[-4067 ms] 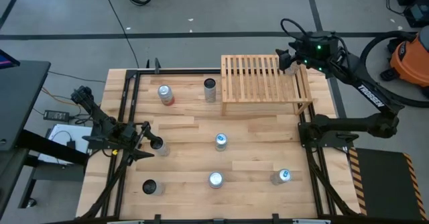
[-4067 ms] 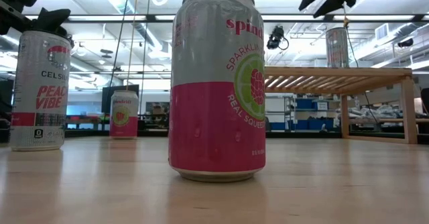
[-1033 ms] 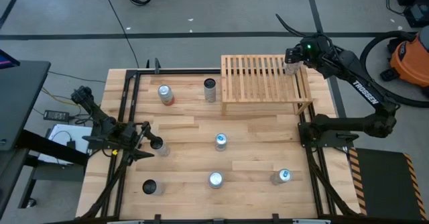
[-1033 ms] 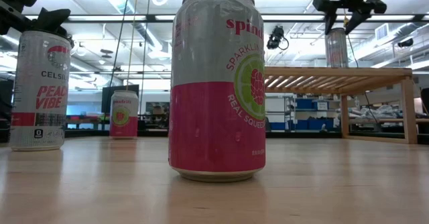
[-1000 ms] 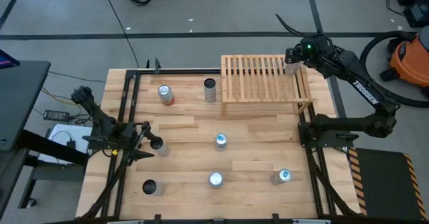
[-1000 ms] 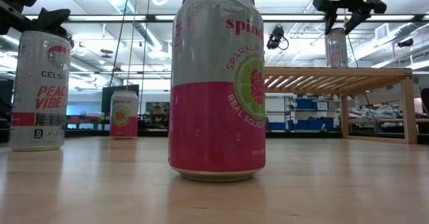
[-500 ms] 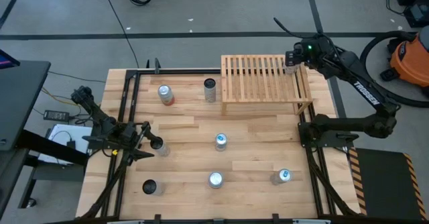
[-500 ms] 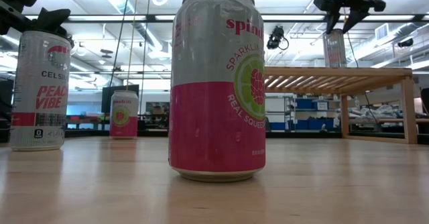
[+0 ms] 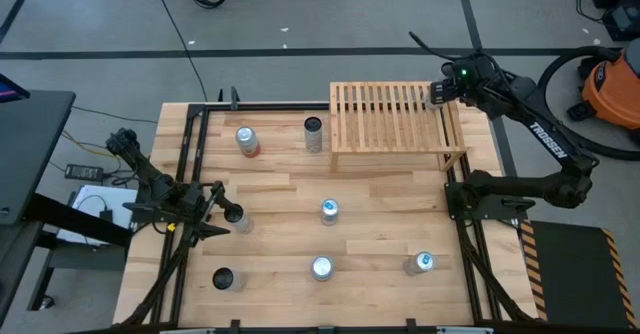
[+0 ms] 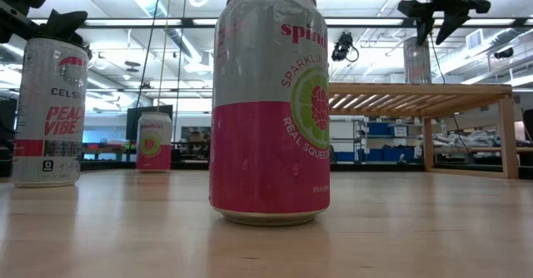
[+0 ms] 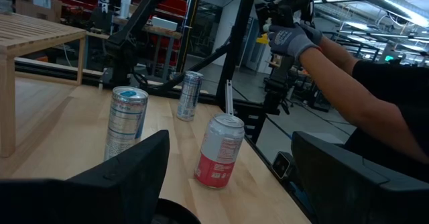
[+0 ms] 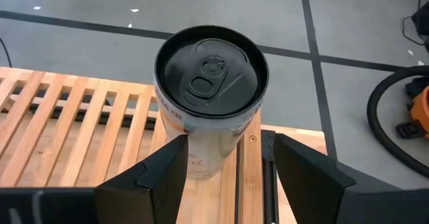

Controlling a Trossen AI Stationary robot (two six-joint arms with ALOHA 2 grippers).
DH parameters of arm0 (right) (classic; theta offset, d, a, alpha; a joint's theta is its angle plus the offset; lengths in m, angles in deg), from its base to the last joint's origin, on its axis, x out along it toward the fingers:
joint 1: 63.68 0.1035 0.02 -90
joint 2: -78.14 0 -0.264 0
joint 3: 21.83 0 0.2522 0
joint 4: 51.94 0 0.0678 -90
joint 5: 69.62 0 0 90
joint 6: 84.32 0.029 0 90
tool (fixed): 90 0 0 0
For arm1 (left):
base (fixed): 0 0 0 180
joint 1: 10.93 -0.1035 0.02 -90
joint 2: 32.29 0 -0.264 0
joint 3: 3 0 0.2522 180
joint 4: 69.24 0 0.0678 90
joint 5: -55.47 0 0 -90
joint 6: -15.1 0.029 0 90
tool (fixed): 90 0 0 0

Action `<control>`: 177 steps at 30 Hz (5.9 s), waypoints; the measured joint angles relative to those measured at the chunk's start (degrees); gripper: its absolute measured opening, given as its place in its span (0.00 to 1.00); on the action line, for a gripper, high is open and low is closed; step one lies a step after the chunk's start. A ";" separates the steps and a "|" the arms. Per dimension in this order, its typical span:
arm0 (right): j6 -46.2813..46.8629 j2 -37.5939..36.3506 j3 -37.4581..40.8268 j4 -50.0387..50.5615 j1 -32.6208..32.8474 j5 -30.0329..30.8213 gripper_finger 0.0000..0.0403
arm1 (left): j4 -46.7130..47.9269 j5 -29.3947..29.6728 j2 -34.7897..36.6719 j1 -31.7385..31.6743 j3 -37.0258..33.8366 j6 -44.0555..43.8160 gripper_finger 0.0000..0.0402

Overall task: Place canned beverage on shelf
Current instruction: Put the bottom white-yellow soda can on the shelf

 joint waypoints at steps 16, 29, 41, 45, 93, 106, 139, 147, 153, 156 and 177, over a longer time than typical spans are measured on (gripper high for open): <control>2.63 -1.19 -0.09 -5.35 0.00 -4.30 0.57 | 0.01 -0.01 -0.01 0.01 0.01 -0.04 0.79; 1.92 -1.25 -0.09 -5.44 0.00 -4.33 0.62 | 0.00 -0.01 0.00 0.00 -0.02 -0.05 0.79; 0.51 -1.23 -0.11 -8.15 0.00 -2.38 0.80 | -0.02 0.01 0.01 -0.01 -0.02 0.01 0.79; 0.24 -0.66 -0.11 -7.89 0.00 -2.17 0.82 | 0.00 0.01 0.01 -0.02 -0.01 0.01 0.79; 4.00 1.42 -0.11 -7.49 -1.66 -4.46 0.77 | -0.02 0.01 0.01 -0.02 -0.01 -0.02 0.79; 3.63 1.57 -0.11 -7.72 -1.81 -1.44 0.77 | -0.01 0.00 0.00 0.00 0.00 -0.04 0.79; 5.18 0.04 -0.13 -4.33 -1.75 -13.73 0.77 | -0.02 -0.01 0.00 -0.01 -0.01 -0.04 0.79; 5.11 0.09 -0.13 -5.19 -1.75 -13.53 0.77 | -0.02 0.01 0.01 -0.02 -0.01 0.00 0.79; 4.72 0.69 -0.13 -5.47 -1.75 -11.86 0.77 | -0.02 -0.01 0.00 0.00 -0.01 -0.05 0.79; 4.71 0.81 -0.13 -5.47 -1.75 -11.37 0.77 | 0.00 -0.01 0.01 0.01 -0.01 -0.02 0.79; 3.59 0.83 -0.13 -5.45 -1.81 -6.08 0.77 | 0.00 -0.01 -0.01 -0.02 0.01 0.00 0.79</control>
